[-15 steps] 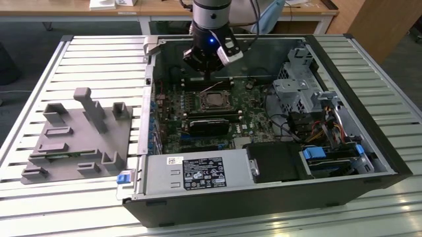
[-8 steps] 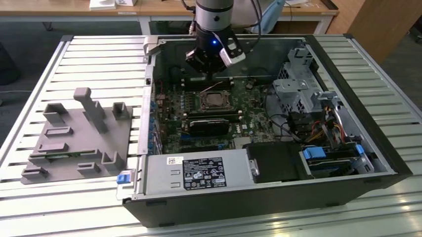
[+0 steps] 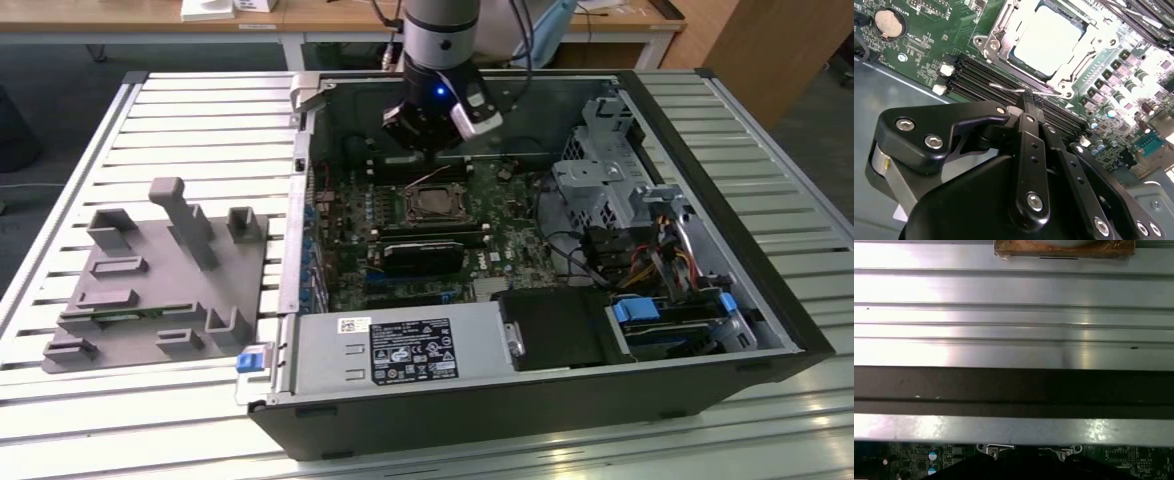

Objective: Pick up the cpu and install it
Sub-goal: 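Install the first cpu locking lever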

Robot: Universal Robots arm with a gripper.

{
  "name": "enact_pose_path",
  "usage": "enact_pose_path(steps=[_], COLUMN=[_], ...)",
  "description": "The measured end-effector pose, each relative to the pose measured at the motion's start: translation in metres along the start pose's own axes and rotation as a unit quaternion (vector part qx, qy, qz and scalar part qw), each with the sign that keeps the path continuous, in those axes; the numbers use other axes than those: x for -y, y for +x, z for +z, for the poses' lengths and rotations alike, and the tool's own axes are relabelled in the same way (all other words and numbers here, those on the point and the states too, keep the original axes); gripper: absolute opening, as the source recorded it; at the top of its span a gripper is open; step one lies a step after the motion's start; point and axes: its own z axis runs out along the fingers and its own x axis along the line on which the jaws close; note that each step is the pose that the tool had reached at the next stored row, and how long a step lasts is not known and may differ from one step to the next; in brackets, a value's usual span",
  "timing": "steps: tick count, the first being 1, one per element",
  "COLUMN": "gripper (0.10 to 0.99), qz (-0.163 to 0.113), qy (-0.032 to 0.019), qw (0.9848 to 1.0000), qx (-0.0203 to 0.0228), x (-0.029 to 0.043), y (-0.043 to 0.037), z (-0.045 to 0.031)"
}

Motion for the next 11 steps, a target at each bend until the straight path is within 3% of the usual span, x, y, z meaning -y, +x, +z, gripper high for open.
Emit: enact_pose_path(steps=[11], gripper=[0.106], qz=[0.0], qy=[0.0018], qw=[1.0], qx=[0.0], x=[-0.001], y=[-0.006], z=[0.0051])
